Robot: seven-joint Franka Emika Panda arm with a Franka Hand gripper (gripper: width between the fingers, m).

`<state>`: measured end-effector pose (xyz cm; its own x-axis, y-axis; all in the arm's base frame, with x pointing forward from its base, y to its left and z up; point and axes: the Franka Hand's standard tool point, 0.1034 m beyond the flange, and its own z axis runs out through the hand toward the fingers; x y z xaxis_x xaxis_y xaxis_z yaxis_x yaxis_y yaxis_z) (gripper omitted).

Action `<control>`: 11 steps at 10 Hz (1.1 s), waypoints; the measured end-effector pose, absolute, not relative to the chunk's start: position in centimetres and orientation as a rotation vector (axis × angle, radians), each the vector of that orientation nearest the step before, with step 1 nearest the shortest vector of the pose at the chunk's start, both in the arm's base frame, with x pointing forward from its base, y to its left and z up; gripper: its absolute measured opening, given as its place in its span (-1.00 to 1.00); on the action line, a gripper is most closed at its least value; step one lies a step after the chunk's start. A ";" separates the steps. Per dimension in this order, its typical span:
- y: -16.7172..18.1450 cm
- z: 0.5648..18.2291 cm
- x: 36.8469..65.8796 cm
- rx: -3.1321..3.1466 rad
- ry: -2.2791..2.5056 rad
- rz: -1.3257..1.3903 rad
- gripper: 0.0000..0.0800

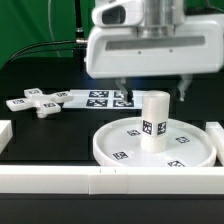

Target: Assemble round table

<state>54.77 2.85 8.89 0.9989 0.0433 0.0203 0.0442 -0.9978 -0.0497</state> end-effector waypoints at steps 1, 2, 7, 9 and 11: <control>3.0 8.6 54.7 -3.090 -0.047 -0.023 0.62; 3.1 8.5 54.8 -3.090 -0.052 -0.022 0.62; 3.0 7.5 53.9 -3.086 -0.308 -0.068 0.62; -1.0 8.4 53.7 -3.079 -0.409 -0.054 0.62; -3.8 8.2 52.2 -3.091 -0.241 -0.050 0.62</control>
Offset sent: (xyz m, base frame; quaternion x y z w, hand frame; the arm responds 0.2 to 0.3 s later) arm 0.0000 0.0000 0.0000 0.0000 0.0000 0.0000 1.0000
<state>52.23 -3.80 8.15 0.9875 0.1540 0.0350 0.1553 -0.9871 -0.0380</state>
